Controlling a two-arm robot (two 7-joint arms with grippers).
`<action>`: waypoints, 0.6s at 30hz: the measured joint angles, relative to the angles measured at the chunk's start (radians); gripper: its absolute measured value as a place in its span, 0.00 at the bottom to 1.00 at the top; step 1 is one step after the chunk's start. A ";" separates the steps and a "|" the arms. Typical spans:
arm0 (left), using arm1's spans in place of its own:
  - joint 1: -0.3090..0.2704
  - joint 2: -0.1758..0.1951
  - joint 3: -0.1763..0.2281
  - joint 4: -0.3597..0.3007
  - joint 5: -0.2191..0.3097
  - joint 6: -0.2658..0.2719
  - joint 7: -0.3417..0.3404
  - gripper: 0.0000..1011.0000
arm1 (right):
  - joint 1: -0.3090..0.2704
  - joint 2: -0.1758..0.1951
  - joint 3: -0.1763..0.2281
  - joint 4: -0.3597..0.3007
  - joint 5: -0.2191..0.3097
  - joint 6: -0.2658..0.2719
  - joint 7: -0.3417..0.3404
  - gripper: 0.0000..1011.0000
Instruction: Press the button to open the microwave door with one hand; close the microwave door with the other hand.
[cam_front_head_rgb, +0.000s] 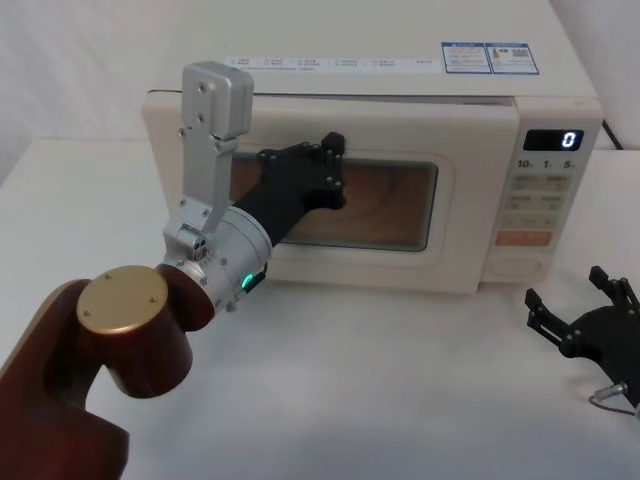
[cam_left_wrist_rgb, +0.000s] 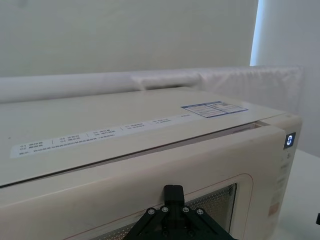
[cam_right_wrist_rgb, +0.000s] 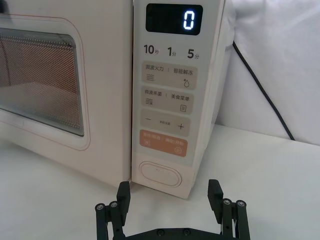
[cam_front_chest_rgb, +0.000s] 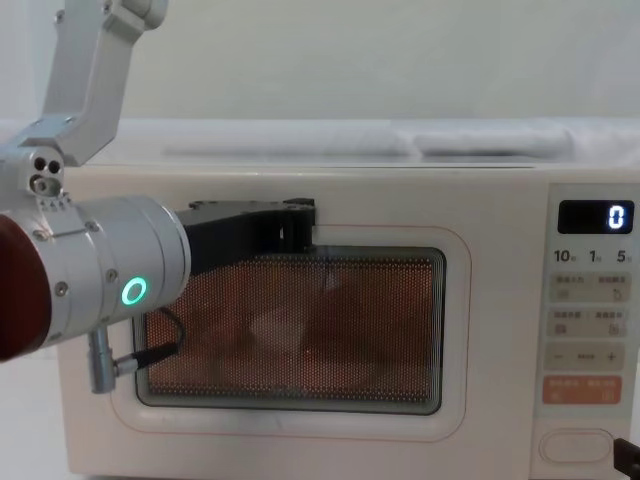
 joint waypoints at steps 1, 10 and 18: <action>-0.001 -0.002 0.000 0.001 0.002 0.000 0.000 0.00 | 0.000 0.000 0.000 0.000 0.000 0.000 0.000 0.99; -0.011 -0.020 -0.007 0.012 0.018 0.005 0.002 0.00 | 0.000 0.000 0.000 0.000 0.000 0.000 0.000 0.99; -0.013 -0.029 -0.012 0.019 0.027 0.008 -0.001 0.00 | 0.000 0.000 0.000 0.000 0.000 0.000 0.000 0.99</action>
